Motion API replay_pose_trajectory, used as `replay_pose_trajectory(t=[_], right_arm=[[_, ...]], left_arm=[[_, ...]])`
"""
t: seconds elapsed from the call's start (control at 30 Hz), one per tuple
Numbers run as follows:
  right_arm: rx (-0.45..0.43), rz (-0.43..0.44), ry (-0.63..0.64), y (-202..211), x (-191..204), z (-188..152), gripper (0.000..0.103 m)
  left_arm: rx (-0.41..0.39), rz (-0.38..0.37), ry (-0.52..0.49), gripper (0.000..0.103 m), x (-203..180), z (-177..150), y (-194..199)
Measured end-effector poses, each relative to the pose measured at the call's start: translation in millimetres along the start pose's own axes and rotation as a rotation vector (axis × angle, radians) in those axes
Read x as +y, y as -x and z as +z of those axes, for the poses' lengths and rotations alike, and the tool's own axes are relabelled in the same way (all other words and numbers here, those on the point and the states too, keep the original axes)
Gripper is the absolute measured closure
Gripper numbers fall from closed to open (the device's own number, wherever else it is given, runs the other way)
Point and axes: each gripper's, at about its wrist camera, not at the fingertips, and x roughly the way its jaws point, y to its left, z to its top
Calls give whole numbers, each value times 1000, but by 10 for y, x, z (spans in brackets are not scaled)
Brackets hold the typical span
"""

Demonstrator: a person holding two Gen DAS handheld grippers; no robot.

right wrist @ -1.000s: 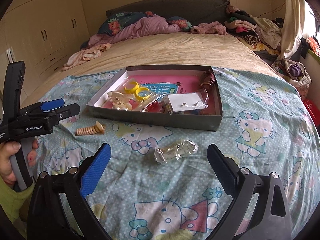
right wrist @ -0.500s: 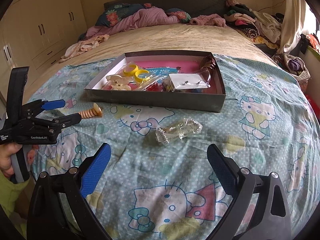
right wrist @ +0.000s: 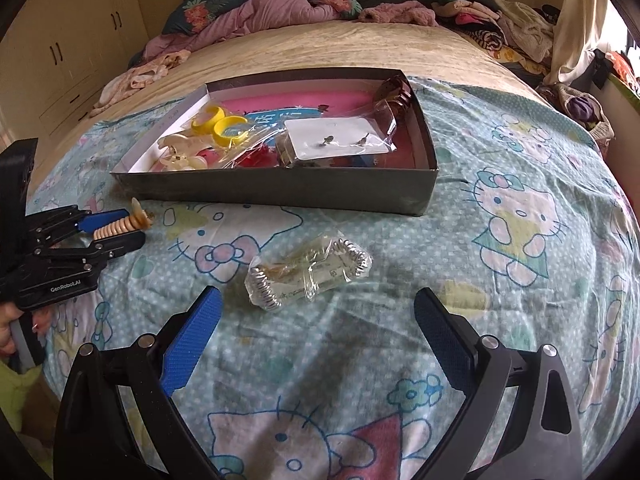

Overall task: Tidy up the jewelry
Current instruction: 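Grasp wooden bead bracelet with left tool while right tool grasps clear jewelry bag, then lower bracelet and clear bag into the grey box and open both tools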

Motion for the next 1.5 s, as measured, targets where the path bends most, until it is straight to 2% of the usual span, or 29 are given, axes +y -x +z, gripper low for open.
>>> replay_pose_trajectory(t=[0.27,0.3,0.33,0.37,0.43,0.57,0.77,1.03,1.33,1.5], right_arm=[[44,-18,79,-283,61,72,7],[39,-16,91,-296,74,73,11],[33,-14,99,-297,84,72,26],[30,1,102,-288,91,68,33],[22,14,103,-255,120,62,37],[1,49,100,-119,145,-6,38],[-98,88,83,280,154,-57,38],[-214,77,59,667,25,209,38],[-268,42,38,723,-175,607,38],[-265,31,24,622,-277,777,38]], left_arm=[[-75,-54,81,92,17,25,266],[-86,-63,91,92,18,34,311],[-94,-66,97,92,8,50,346],[-102,-66,100,92,1,72,373],[-115,-73,107,92,-8,112,420],[-136,-75,121,92,-22,207,496],[-171,-70,120,92,-68,399,570],[-199,-74,101,92,-202,669,534],[-186,-66,84,92,-337,876,294],[-166,-60,81,92,-366,914,127]])
